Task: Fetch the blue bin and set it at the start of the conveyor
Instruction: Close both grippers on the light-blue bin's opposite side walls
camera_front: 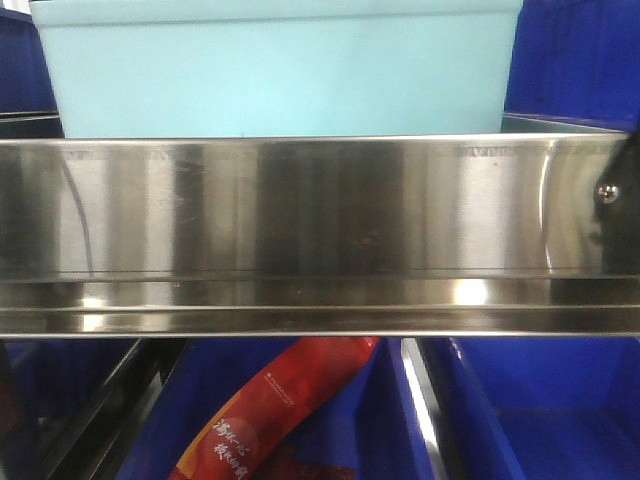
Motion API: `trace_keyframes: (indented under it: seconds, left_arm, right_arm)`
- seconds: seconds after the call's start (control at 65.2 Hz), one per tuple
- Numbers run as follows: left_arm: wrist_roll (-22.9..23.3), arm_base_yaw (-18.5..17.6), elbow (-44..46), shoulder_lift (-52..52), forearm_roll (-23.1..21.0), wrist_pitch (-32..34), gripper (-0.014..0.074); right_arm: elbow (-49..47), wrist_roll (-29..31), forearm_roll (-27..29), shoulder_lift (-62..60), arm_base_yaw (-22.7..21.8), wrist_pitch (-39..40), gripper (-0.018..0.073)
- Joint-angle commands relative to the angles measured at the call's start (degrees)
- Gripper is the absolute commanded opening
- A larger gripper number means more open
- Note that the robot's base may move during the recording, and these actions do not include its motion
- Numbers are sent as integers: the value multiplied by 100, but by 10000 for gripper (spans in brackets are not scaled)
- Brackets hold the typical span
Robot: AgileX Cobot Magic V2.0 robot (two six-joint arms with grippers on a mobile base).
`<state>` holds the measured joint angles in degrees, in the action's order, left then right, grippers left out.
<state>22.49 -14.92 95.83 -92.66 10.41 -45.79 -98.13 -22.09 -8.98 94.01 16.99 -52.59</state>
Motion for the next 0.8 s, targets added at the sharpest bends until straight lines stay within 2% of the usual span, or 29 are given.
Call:
trace_keyframes:
  seconds: [0.0,0.215,0.291,0.337,0.445,0.506,0.552,0.782]
  left_arm:
    - [217,-29,239,-132,151,-233,-111]
    - [207,-29,250,-324,335,-615,-107]
    - [194,-29,250,-378,414,-741,-49]
    - [194,-29,250,-417,436,-755,25]
    - [194,-29,250,-450,425,-685,238]
    - [194,-29,250,-461,425,-676,307]
    - [194,-29,250,-475,436,-676,318]
    - [194,-52,336,-736,411,-584,285]
  right_arm:
    - [-422,-62,-129,347,20,-482,-141]
    - [-924,-62,-129,870,20,-884,-141]
    - [-925,-62,-129,893,20,-899,-130]
    - [-925,-62,-129,898,20,-930,-75]
    - [-925,-62,-129,919,20,-964,155]
    - [-925,-62,-129,942,20,-950,237]
    - [-925,-62,-117,992,20,-951,256]
    - [-913,-62,65,1174,10,-896,242]
